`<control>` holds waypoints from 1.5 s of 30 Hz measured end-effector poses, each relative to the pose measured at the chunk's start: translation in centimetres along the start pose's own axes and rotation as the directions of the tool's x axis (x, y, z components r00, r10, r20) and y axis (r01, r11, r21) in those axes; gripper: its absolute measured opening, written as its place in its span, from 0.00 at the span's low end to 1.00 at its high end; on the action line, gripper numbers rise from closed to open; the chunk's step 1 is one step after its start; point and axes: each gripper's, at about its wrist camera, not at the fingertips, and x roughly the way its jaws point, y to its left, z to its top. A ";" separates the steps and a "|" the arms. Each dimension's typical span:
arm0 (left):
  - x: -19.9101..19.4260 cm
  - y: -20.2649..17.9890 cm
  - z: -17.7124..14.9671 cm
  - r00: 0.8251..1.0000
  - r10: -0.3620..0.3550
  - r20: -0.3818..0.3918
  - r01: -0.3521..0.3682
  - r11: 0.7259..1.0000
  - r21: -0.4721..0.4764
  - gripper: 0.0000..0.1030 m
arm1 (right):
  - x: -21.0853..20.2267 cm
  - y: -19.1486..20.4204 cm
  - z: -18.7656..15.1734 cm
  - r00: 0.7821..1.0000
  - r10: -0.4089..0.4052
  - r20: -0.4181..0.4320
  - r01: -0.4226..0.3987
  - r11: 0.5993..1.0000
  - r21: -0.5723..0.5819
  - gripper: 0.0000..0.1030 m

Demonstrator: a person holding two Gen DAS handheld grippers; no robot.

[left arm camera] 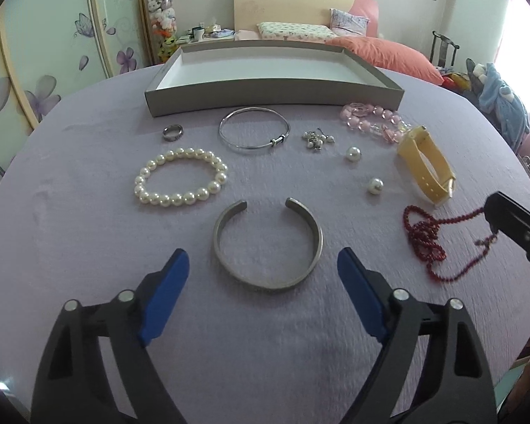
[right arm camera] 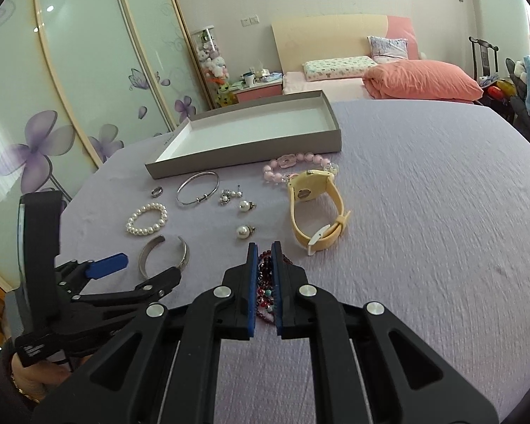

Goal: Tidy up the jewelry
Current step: 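Carry the necklace into the tray with the right gripper while the left gripper carries the silver cuff there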

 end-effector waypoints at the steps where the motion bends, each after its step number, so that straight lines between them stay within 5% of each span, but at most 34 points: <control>1: 0.2 0.0 0.1 1.000 0.002 -0.002 -0.002 1.000 -0.003 0.81 | 0.1 0.0 0.0 1.000 0.002 -0.001 -0.002 1.000 0.001 0.08; 5: 0.8 -0.1 0.4 1.000 0.007 -0.005 -0.007 1.000 -0.009 0.65 | 0.2 -0.1 0.0 1.000 0.014 -0.004 -0.014 1.000 0.012 0.08; 19: -3.0 2.0 1.4 0.997 -0.050 0.067 0.051 0.999 -0.018 0.64 | -2.2 1.5 4.0 0.993 0.075 0.088 -0.072 0.997 -0.033 0.08; 29: -5.9 4.7 5.9 0.989 -0.009 0.150 0.014 0.999 -0.034 0.64 | -2.8 3.9 8.9 0.982 0.111 0.151 -0.098 0.991 -0.088 0.08; 45: -4.1 7.5 15.1 0.980 0.038 0.197 -0.032 0.999 -0.038 0.64 | -0.4 4.5 20.6 0.963 0.084 0.255 -0.067 0.995 -0.076 0.04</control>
